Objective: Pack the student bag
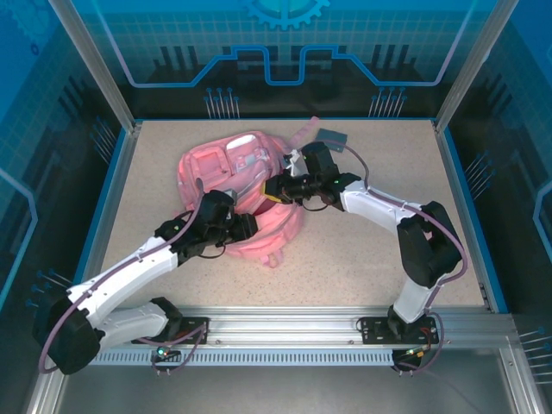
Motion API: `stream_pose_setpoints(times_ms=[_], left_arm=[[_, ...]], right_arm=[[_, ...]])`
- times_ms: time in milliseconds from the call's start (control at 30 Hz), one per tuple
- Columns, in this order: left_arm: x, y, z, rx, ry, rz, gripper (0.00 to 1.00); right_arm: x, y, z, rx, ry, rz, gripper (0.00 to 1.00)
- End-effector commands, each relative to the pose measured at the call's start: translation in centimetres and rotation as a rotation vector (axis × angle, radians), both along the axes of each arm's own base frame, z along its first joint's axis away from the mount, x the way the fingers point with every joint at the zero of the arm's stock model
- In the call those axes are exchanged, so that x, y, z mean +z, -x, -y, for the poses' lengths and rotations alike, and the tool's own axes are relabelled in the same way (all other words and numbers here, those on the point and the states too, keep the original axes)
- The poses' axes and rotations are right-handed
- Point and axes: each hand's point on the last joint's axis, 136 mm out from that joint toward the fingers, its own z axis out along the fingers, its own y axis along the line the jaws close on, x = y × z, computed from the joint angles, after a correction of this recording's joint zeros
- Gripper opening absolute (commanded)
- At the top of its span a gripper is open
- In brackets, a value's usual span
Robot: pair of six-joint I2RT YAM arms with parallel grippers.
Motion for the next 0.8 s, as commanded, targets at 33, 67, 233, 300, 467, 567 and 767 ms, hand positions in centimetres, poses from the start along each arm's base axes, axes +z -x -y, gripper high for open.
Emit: stream_pose_setpoints(times_ms=[33,67,233,300,467,567,767], left_arm=[[-0.7,-0.8,0.1,0.038,-0.017,-0.018,0.44],[-0.9,-1.0,0.1,0.039,-0.024,-0.014,0.44],[-1.2,-2.5,0.3,0.06,-0.056,0.0,0.41],[-1.4,-2.8,0.2,0.074,-0.068,-0.002,0.39],[-2.0,-3.1,-0.7,0.13,-0.102,-0.015,0.28],[-2.3,-2.9,-1.5,0.153,-0.134,-0.018,0.15],[-2.8,-1.5,-3.6,0.152,-0.229,-0.036,0.0]], right_arm=[[3.9,0.2,-1.8,0.058,-0.088,0.094,0.15],[4.0,0.3,-1.8,0.06,-0.09,0.097,0.15],[4.4,0.9,-2.1,0.071,-0.097,0.098,0.12],[4.5,1.0,-2.1,0.073,-0.098,0.096,0.12],[4.3,1.3,-2.0,0.072,-0.093,0.091,0.11],[4.1,1.2,-1.6,0.056,-0.072,0.098,0.1],[3.2,-0.2,0.7,-0.043,0.027,0.124,0.03]])
